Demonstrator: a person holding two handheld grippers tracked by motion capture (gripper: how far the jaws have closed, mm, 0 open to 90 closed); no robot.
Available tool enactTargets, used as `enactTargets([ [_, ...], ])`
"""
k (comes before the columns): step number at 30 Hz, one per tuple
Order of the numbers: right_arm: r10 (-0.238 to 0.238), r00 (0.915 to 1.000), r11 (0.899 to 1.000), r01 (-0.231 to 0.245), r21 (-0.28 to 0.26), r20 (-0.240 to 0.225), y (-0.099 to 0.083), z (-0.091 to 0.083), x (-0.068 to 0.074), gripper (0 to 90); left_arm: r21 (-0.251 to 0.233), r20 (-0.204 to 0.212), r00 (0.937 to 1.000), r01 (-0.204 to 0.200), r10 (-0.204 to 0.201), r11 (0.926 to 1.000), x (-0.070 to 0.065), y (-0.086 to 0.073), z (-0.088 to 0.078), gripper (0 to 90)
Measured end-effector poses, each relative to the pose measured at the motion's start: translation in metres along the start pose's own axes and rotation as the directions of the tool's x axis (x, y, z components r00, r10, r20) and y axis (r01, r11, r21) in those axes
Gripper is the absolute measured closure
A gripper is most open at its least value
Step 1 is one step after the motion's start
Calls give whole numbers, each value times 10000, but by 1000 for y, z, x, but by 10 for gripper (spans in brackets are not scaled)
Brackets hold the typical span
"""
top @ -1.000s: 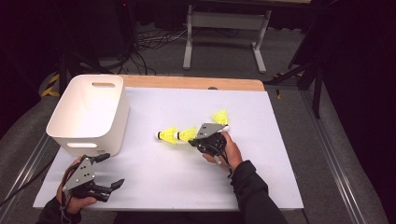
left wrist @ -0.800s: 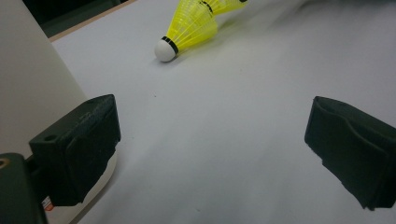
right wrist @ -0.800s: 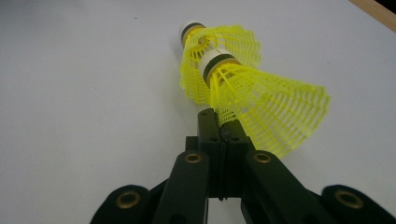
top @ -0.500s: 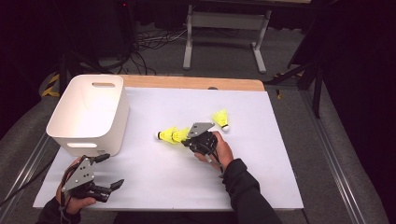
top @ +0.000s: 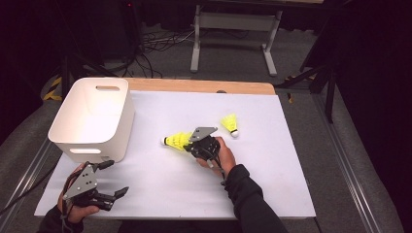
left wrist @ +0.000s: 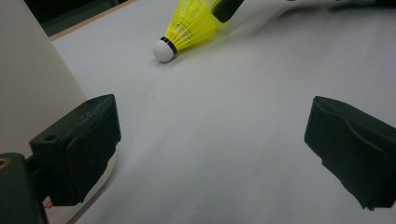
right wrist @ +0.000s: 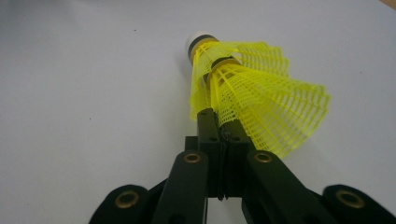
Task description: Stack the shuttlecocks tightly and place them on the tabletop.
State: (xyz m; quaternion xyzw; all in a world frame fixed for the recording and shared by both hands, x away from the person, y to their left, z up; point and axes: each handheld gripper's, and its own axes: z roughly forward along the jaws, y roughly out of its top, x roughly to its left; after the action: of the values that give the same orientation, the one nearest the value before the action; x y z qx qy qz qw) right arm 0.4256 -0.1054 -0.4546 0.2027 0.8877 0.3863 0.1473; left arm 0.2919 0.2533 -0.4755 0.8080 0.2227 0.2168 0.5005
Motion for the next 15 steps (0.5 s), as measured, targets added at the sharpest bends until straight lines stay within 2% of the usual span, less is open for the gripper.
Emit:
enactTargets([
  [11,195,9996,9998,-196,-72,-179,-1,7,2,861,71,40,10000,-46,46,10000,-2,0,0,44],
  [13,250,9995,9997,-250,-3,-174,-2,8,2,806,94,55,10000,-35,35,9999,-2,0,1,44],
  [15,300,9993,9995,-299,28,-206,-3,9,2,790,100,76,10000,-40,39,9999,-2,-1,1,44],
])
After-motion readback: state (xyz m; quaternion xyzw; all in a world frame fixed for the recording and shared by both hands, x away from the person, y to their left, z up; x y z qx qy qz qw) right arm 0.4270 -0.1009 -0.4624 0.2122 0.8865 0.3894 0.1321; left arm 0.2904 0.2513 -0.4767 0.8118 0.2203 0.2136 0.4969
